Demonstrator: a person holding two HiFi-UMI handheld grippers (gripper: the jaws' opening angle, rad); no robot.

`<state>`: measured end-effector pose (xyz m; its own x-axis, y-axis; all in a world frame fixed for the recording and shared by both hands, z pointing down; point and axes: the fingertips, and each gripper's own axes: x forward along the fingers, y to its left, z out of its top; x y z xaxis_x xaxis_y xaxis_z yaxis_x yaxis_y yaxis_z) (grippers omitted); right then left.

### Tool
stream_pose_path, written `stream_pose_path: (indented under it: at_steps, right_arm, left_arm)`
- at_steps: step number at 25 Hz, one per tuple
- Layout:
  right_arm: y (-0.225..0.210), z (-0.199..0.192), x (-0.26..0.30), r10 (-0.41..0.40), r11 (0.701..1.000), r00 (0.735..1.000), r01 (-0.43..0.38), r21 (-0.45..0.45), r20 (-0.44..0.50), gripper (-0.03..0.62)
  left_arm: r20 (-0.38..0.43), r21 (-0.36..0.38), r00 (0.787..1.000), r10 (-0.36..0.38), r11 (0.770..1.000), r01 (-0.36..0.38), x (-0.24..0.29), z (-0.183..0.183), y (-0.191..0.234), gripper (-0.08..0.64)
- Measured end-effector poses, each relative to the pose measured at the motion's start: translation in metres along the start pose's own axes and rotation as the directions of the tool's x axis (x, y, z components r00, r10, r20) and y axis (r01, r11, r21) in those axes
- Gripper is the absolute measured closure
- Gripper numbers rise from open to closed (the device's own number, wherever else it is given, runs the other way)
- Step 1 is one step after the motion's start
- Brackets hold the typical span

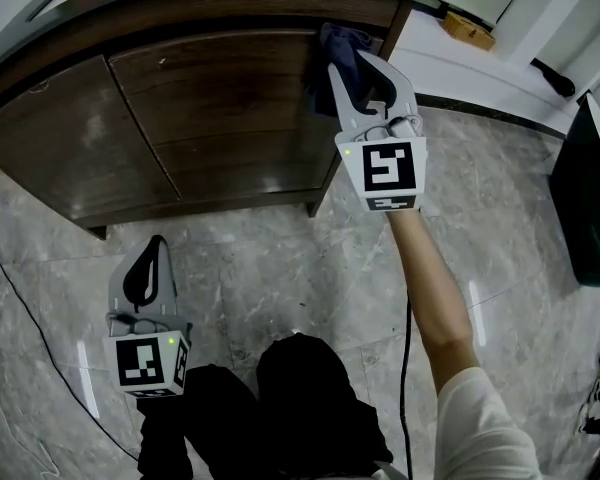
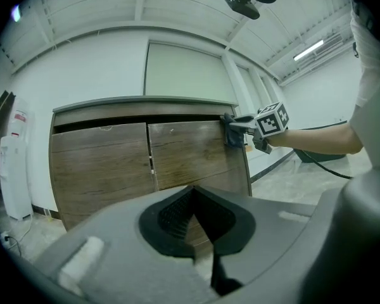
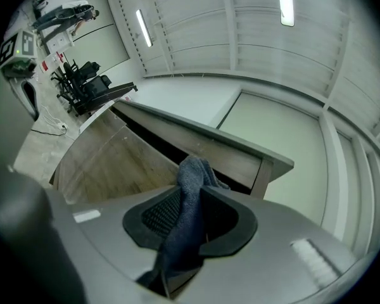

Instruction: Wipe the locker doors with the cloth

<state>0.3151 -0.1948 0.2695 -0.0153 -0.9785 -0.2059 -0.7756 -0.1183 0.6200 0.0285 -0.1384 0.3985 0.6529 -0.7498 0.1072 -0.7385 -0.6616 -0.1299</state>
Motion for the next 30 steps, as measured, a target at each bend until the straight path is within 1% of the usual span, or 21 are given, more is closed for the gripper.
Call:
stream_pose_path:
  at_steps: [6, 11, 17, 21, 24, 30]
  right_arm:
    - [0.019, -0.032, -0.005, 0.016, 1.000, 0.999, -0.016, -0.005, -0.047, 0.494]
    - [0.032, -0.048, -0.008, 0.021, 1.000, 0.998, -0.020, 0.015, -0.067, 0.494]
    - [0.049, -0.070, -0.015, 0.034, 0.999, 0.994, -0.031, 0.034, -0.102, 0.494]
    - [0.067, -0.089, -0.020, 0.059, 0.997, 0.990, -0.053, 0.047, -0.130, 0.494]
    - [0.078, -0.108, -0.027, 0.071, 0.996, 0.983, -0.060, 0.067, -0.168, 0.494]
    - [0.100, -0.133, -0.033, 0.096, 0.993, 0.975, -0.080, 0.089, -0.202, 0.494]
  left_arm:
    - [-0.009, -0.004, 1.000, 0.026, 1.000, -0.026, -0.010, -0.009, 0.012, 0.557]
    - [-0.024, -0.010, 0.999, 0.035, 0.999, -0.035, -0.013, -0.014, 0.014, 0.557]
    - [-0.018, -0.006, 0.999, 0.038, 0.999, -0.038, -0.015, -0.014, 0.015, 0.557]
    - [-0.025, -0.007, 0.999, 0.047, 0.999, -0.047, -0.017, -0.016, 0.018, 0.557]
    - [-0.025, -0.006, 0.998, 0.052, 0.999, -0.052, -0.019, -0.019, 0.020, 0.557]
    - [-0.034, -0.010, 0.997, 0.063, 0.998, -0.063, -0.019, -0.019, 0.023, 0.557]
